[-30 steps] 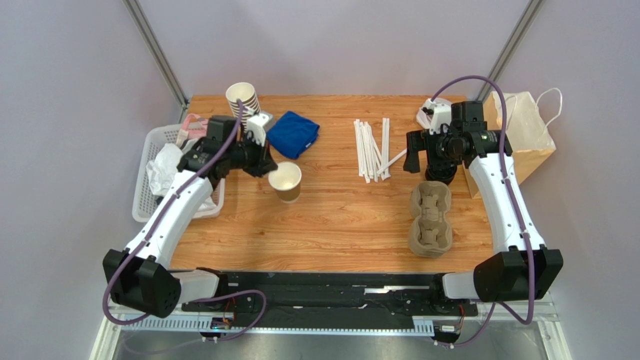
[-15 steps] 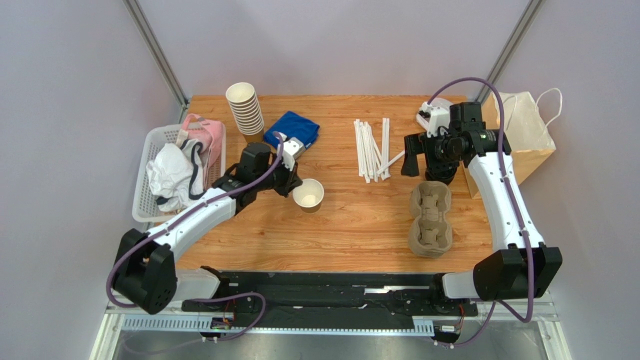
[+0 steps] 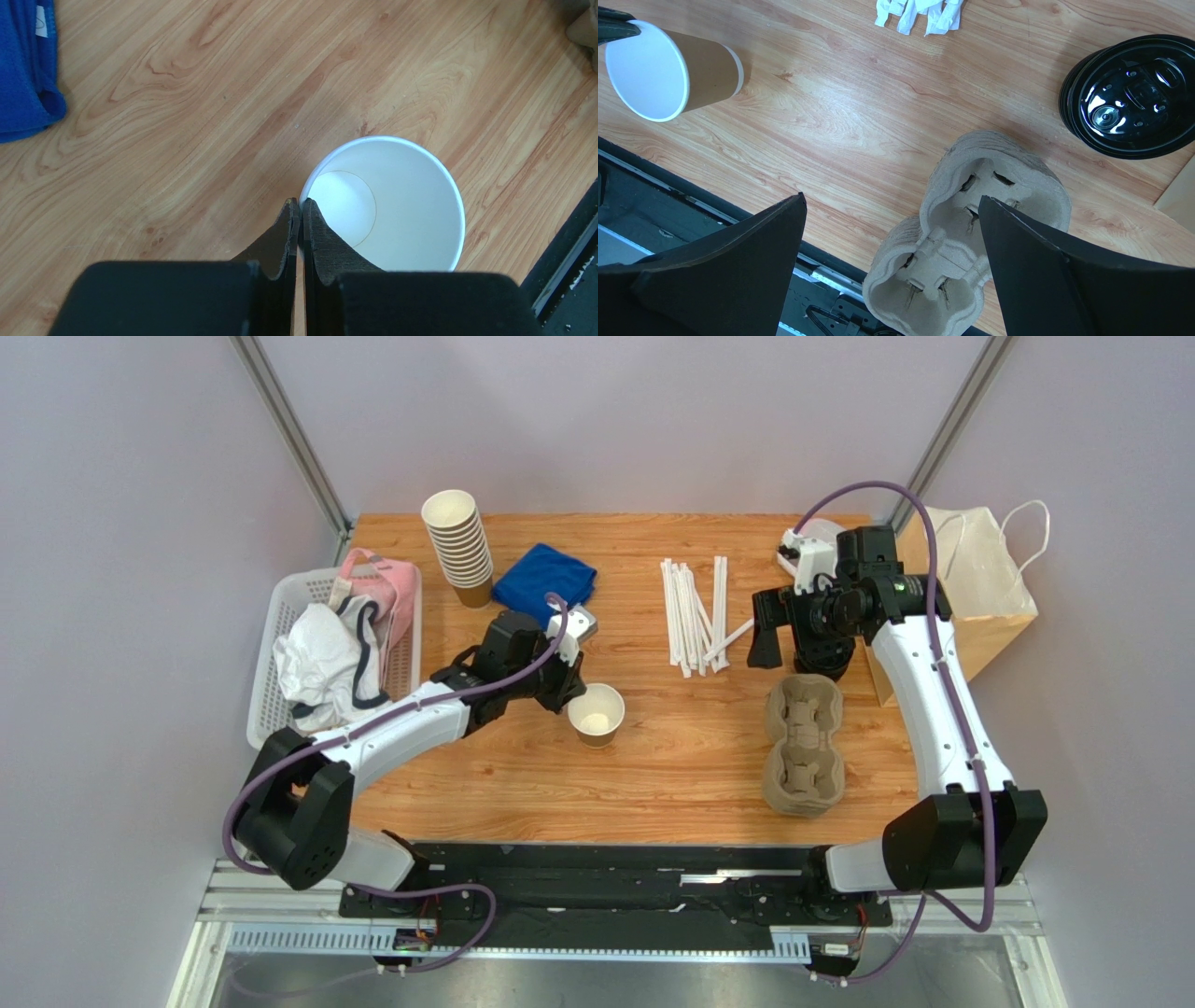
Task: Pack the takeout coffee
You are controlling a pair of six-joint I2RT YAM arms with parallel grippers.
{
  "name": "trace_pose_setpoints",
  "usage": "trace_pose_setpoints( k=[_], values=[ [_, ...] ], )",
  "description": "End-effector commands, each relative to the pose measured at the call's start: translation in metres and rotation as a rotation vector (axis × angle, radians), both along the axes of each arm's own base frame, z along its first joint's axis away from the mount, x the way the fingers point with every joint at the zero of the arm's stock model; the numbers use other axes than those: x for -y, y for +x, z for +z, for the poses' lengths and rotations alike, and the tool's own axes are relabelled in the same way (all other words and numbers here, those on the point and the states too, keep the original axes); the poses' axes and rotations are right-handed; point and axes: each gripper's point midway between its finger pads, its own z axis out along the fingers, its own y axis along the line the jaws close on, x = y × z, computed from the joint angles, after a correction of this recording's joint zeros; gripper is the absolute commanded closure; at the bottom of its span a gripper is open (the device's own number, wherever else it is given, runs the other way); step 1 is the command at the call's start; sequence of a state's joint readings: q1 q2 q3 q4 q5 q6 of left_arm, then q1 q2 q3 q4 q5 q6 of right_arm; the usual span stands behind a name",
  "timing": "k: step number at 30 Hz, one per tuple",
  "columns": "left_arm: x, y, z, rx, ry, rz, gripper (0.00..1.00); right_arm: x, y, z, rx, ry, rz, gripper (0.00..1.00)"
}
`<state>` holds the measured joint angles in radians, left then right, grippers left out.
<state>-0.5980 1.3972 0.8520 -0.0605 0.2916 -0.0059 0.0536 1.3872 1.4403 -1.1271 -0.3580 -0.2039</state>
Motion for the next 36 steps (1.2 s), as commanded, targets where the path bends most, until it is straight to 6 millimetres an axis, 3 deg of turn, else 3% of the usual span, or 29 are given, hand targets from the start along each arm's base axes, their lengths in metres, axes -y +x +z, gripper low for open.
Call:
trace_pose_setpoints(
  k=[1,8,11,15,17,18,20,21,22,26,27,30,36],
  values=[
    [0.013,0.006,0.002,0.012,-0.031,-0.014,0.93,-0.002,0.006,0.013,0.039,0.009,0.022,0.00],
    [0.021,0.004,-0.006,-0.021,-0.020,-0.030,0.88,-0.002,0.005,0.012,0.037,0.005,0.028,0.00],
    [0.021,0.002,-0.008,-0.065,0.000,-0.025,0.80,-0.003,0.006,0.015,0.036,0.011,0.033,0.00],
    [0.018,0.002,0.001,-0.075,0.015,-0.014,0.63,-0.001,0.009,0.020,0.045,-0.003,0.034,0.00],
    [0.017,0.001,0.020,-0.042,0.006,-0.021,0.57,0.003,0.012,0.025,0.059,-0.020,0.024,0.00],
    [0.016,0.000,0.027,-0.031,0.001,-0.023,0.50,0.004,0.012,0.027,0.065,-0.027,0.024,0.00],
    [0.013,-0.004,0.057,0.005,-0.022,-0.028,0.44,0.009,0.016,0.034,0.091,-0.054,0.011,0.00],
    [0.013,-0.008,0.068,0.012,-0.036,-0.036,0.31,0.012,0.017,0.036,0.100,-0.069,0.004,0.00],
    [0.010,-0.013,0.090,0.021,-0.059,-0.028,0.25,0.019,0.020,0.036,0.108,-0.103,-0.019,0.00],
    [0.001,-0.029,0.136,0.008,-0.079,-0.020,0.01,0.039,0.033,0.042,0.131,-0.186,-0.094,0.00],
    [-0.004,-0.032,0.150,0.008,-0.072,-0.007,0.01,0.045,0.038,0.042,0.136,-0.199,-0.120,0.00],
    [-0.017,-0.032,0.169,0.028,-0.035,0.039,0.01,0.063,0.051,0.035,0.115,-0.259,-0.176,0.05],
    [-0.042,-0.029,0.187,0.089,-0.030,0.159,0.01,0.081,0.078,0.016,0.052,-0.331,-0.253,0.19]
  ],
)
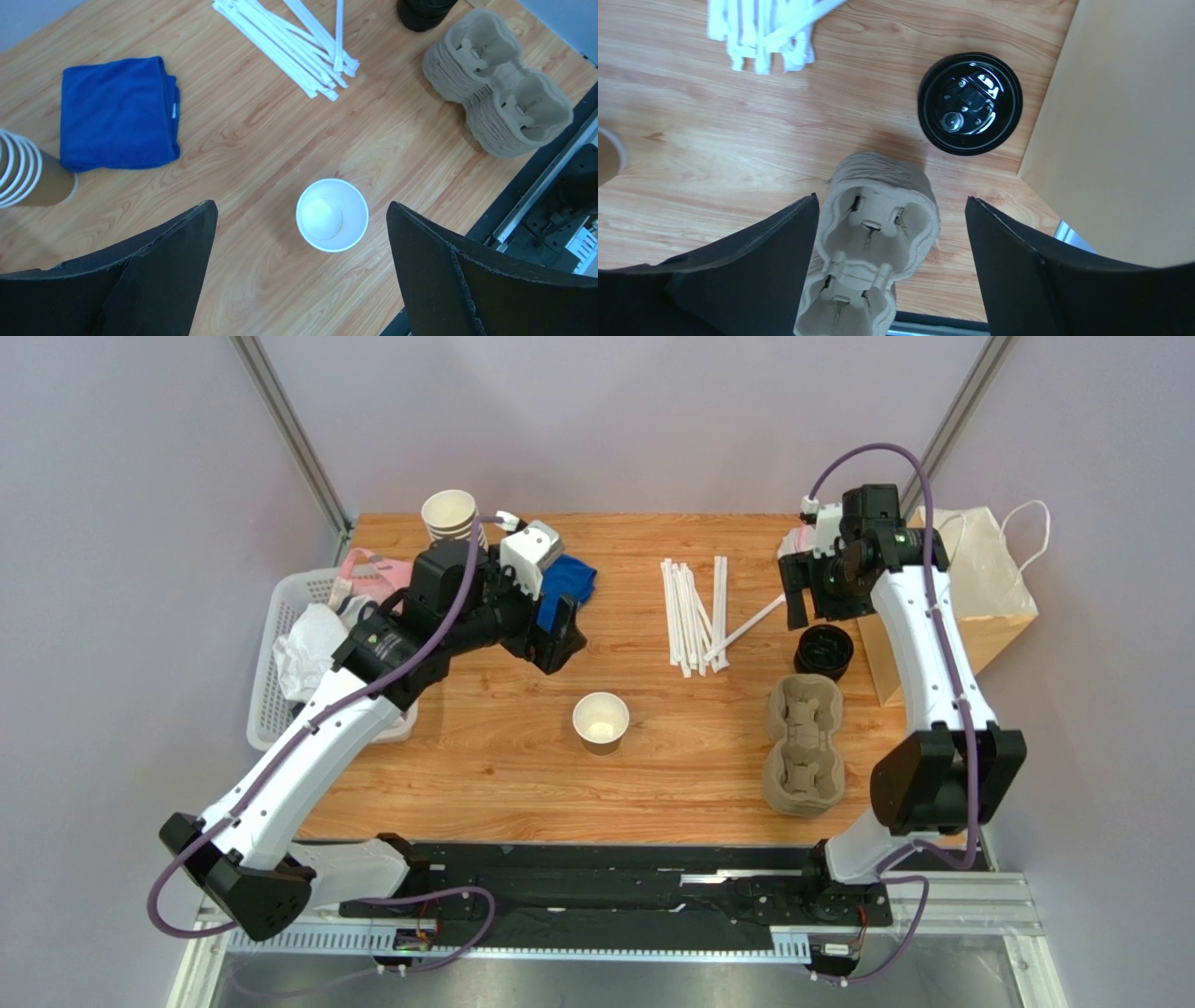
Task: Pack the takeout coffee
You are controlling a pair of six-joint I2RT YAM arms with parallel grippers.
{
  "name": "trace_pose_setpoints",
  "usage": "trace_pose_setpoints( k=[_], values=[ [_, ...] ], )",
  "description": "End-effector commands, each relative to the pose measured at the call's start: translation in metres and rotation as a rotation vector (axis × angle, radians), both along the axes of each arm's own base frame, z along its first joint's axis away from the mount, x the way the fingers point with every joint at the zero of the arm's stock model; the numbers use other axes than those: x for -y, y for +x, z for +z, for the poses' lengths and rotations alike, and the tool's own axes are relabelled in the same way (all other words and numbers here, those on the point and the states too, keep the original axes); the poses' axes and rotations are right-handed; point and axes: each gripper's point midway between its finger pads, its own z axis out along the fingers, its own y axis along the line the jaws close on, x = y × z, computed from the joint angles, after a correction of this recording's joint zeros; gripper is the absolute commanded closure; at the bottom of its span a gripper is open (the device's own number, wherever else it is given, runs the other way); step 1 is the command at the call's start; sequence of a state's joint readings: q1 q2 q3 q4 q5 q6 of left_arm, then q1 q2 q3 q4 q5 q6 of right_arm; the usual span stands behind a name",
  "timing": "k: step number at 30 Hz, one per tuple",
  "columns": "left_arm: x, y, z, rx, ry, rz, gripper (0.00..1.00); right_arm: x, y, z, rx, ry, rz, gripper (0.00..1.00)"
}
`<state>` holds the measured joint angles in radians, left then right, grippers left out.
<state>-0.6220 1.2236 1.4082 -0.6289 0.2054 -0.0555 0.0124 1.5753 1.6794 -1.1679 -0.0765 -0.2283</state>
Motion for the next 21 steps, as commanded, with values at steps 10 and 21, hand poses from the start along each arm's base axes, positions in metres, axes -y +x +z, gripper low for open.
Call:
trace_pose_setpoints(
  k=[10,21],
  values=[
    [-0.030,-0.004,-0.024,-0.039,0.001,0.112,0.01,0.028,0.048,-0.035,-0.074,-0.039,-0.154,0.44],
    [-0.023,-0.005,-0.035,-0.052,0.003,0.071,0.01,0.018,0.065,-0.077,-0.165,0.013,-0.154,0.55]
  ],
)
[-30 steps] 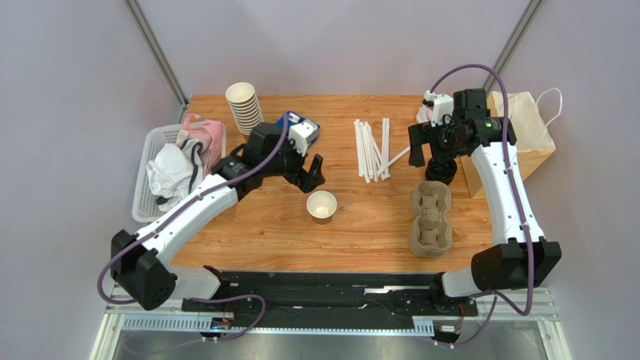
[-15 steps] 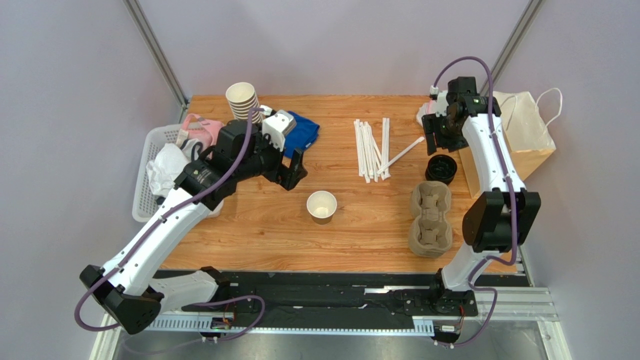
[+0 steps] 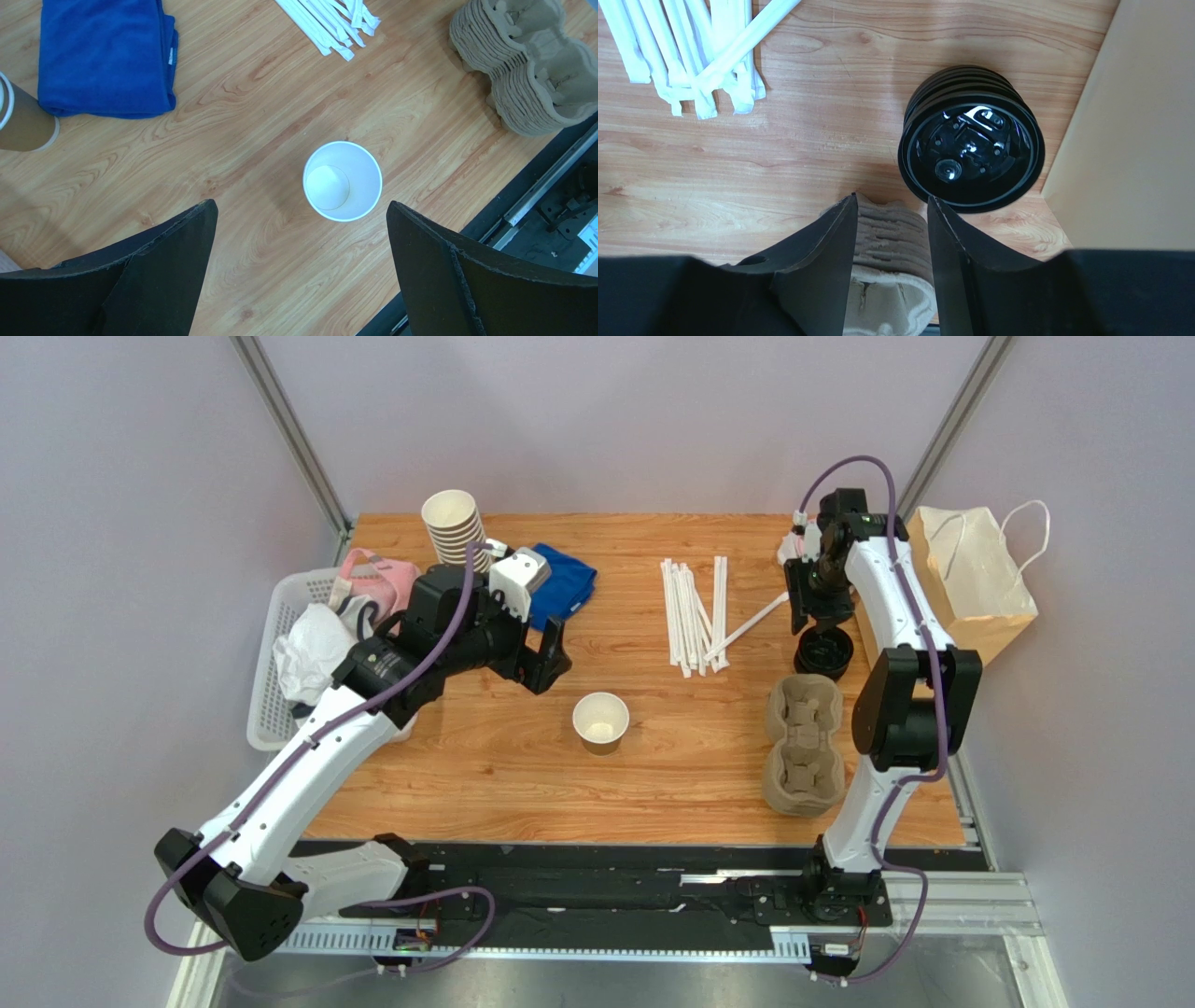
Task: Pack the takeout coffee
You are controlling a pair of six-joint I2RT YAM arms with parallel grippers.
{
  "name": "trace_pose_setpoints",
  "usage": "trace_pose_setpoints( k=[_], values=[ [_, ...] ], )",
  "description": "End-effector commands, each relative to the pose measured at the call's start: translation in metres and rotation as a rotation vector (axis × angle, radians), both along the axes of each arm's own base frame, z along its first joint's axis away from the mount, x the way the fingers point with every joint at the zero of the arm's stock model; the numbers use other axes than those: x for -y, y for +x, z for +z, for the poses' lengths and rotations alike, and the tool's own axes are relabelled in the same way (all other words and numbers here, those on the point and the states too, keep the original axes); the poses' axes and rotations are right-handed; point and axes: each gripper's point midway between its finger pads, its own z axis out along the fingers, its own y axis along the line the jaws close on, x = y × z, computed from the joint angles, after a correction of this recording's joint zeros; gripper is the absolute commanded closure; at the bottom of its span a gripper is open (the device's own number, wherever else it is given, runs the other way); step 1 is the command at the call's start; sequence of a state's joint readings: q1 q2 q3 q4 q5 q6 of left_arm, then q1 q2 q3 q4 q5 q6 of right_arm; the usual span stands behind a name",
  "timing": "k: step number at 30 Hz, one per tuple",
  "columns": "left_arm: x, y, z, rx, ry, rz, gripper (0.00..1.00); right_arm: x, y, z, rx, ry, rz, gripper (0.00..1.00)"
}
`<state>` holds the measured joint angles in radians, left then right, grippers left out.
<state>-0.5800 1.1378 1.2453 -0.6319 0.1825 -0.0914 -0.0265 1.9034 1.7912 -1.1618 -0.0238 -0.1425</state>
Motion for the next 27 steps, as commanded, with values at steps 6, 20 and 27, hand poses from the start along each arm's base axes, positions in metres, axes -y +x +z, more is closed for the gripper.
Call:
trace_pose_setpoints(
  k=[6,20,27],
  values=[
    [0.005,0.007,0.007,0.026,-0.034,0.000,0.01,-0.002,0.019,-0.016,-0.003,0.012,-0.028,0.65],
    [0.004,0.009,0.006,0.021,-0.047,0.006,0.01,0.000,0.017,-0.050,-0.066,-0.003,-0.036,0.67],
    [0.005,0.011,0.005,0.021,-0.051,0.006,0.01,0.008,0.017,-0.060,-0.081,-0.040,-0.050,0.67]
  ],
)
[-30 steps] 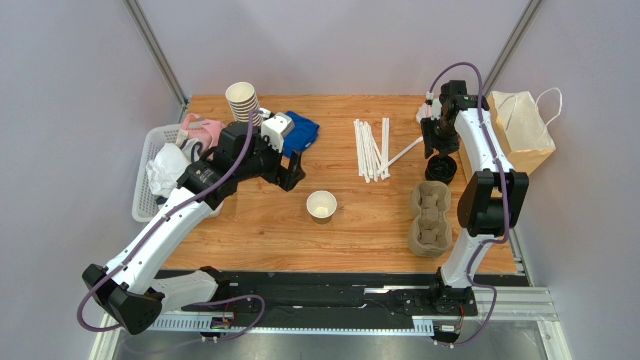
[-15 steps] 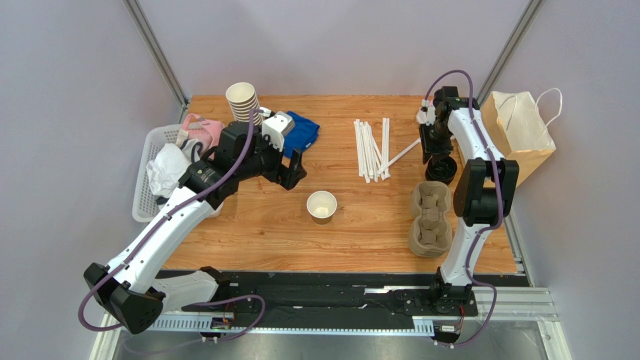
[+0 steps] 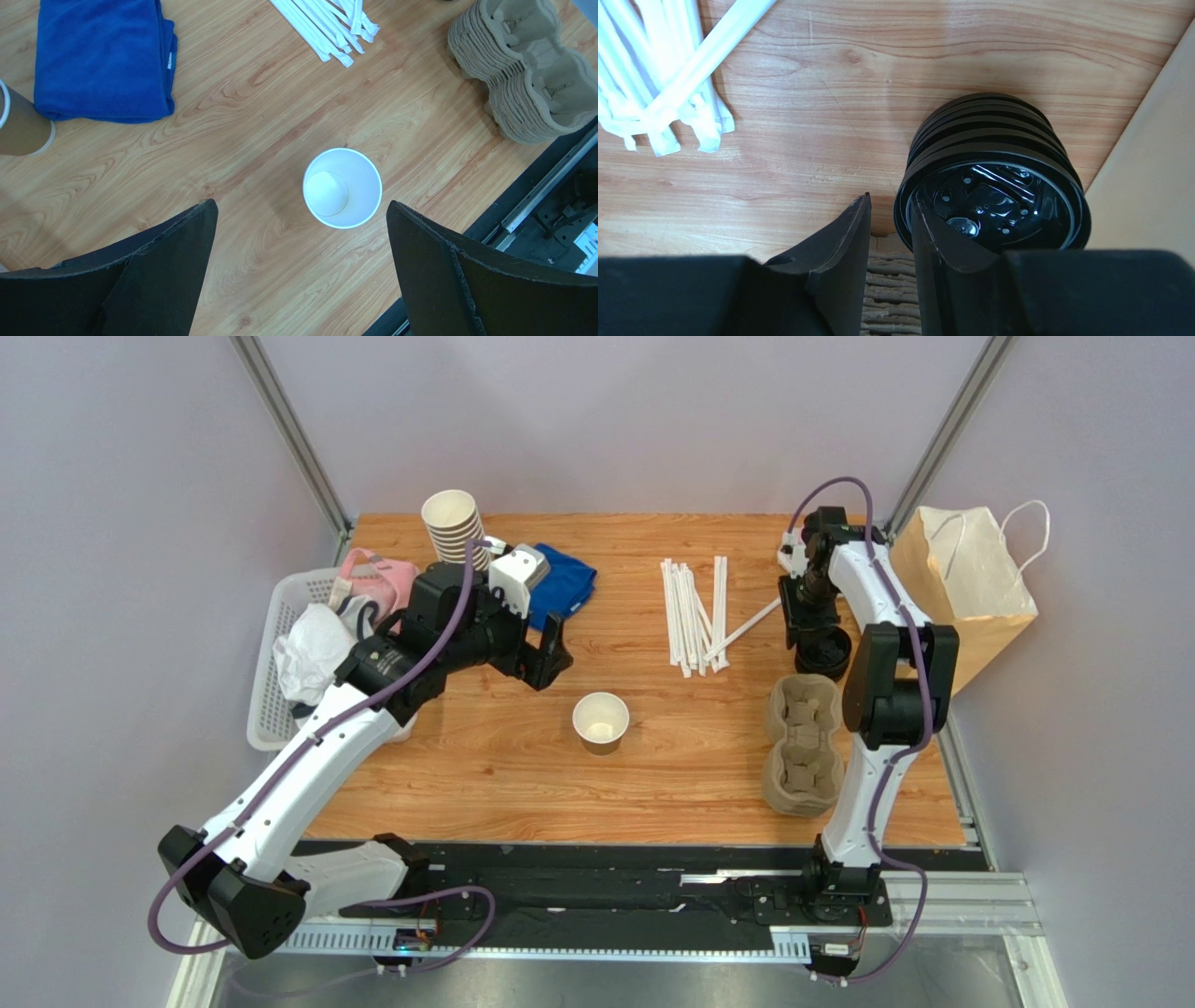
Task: Pack the takeout coffee
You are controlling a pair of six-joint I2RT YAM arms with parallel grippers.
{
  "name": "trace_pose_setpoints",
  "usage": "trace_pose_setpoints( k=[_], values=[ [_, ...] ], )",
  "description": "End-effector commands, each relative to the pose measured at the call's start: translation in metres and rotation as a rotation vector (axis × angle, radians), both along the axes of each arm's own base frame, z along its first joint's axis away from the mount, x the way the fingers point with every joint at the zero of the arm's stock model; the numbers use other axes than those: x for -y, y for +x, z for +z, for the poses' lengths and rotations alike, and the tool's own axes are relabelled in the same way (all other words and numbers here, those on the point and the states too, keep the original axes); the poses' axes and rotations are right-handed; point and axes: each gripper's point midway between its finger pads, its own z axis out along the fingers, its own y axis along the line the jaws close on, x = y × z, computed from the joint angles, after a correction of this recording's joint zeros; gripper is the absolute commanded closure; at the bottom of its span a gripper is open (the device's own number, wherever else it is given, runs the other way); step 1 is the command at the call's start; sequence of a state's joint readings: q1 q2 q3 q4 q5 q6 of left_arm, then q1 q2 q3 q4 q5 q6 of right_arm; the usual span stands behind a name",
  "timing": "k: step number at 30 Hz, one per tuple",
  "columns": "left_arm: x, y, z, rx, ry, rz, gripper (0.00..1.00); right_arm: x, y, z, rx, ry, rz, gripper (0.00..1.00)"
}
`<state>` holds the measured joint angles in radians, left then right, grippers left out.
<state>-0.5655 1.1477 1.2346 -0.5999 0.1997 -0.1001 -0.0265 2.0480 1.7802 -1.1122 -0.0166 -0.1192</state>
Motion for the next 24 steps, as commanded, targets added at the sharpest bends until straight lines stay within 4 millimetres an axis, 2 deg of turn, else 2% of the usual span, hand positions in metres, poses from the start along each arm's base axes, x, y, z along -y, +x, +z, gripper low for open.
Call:
trace_pose_setpoints(
  k=[1,5,11,15,22,24],
  values=[
    [0.004,0.005,0.006,0.019,-0.034,0.000,0.01,0.008,0.007,-0.003,0.024,-0.051,-0.021,0.71],
    [0.005,0.006,0.004,0.017,-0.033,0.000,0.01,0.009,0.007,-0.004,0.023,-0.059,-0.025,0.73],
    [0.005,0.007,0.004,0.016,-0.036,0.002,0.01,0.014,0.005,0.001,0.031,-0.084,-0.030,0.99],
    [0.006,0.007,0.004,0.016,-0.038,0.001,0.01,0.013,0.003,0.008,0.042,-0.081,-0.030,1.00],
    [0.006,0.007,0.005,0.017,-0.039,-0.002,0.01,0.013,-0.005,0.033,0.089,-0.080,-0.025,1.00],
    [0.007,0.006,0.004,0.015,-0.043,-0.007,0.01,0.014,-0.008,0.033,0.086,-0.083,-0.024,1.00]
  ],
)
